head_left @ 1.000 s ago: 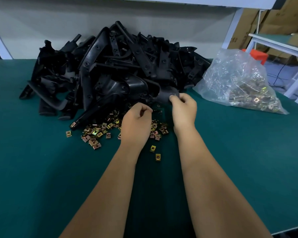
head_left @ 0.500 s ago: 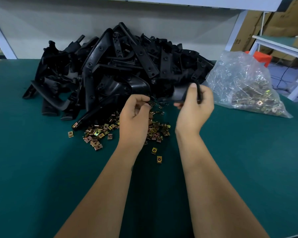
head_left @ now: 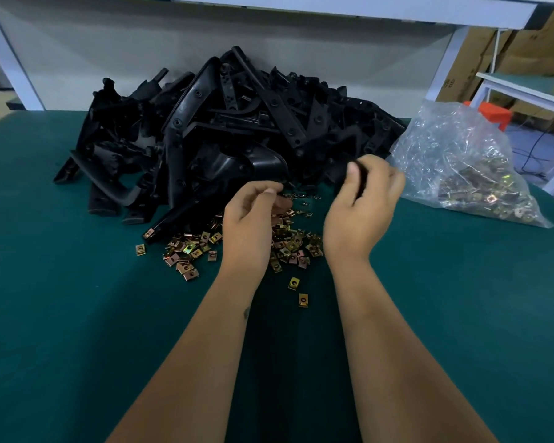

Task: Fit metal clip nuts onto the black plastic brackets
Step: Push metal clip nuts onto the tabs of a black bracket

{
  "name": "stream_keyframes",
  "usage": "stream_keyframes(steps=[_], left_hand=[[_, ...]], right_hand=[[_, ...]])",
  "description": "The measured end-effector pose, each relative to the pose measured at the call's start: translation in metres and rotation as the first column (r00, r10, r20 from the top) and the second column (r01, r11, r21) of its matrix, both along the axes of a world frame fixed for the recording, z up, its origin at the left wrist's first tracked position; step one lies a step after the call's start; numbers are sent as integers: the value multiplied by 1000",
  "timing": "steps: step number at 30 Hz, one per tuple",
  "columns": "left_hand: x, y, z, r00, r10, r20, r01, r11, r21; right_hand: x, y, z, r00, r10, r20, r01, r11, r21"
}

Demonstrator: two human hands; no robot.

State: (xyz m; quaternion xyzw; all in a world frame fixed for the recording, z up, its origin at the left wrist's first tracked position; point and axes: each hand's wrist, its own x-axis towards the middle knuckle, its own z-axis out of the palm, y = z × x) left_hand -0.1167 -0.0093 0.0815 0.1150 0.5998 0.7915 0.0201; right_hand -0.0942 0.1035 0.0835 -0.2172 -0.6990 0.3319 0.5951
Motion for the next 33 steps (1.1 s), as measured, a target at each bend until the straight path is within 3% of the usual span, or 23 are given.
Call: stream_keyframes(steps=[4,8,13,16,19,22,25,27,31,33], left_hand=[[0,-3,2,997,-72,31,71,997,44],[2,-3,1,989,-138,57,133,987,85],[-1,-4,2,987,-139,87,130,987,92],[-2,-4,3,984,-129,121,117,988,98],[-2,-4,3,983,-127,130,116,989,86],[-2,-3,3,980,-152,131,140,985,98],[-1,-4,5,933,-337,128,304,926,225],[-1,-7,6,898,-418,140,352,871,342],[-10,-12,5,931,-278,239,147,880,451],[-16,-16,4,947,-180,265,34,880,474]], right_hand=[[3,7,8,979,-82,-188,58,990,-128],[2,14,11,964,-130,-234,76,971,-227],[-5,24,6,966,-13,-259,-140,812,-566],[-5,20,8,930,-5,-367,-244,739,-628],[-6,10,9,939,47,-341,-217,850,-480],[-2,-1,9,982,112,-154,-121,991,-52],[1,-18,3,970,209,128,-239,921,307],[0,-27,4,922,266,283,-356,870,341],[-2,-36,1,909,228,350,-397,730,556],[-4,-36,0,910,244,334,-390,774,498]])
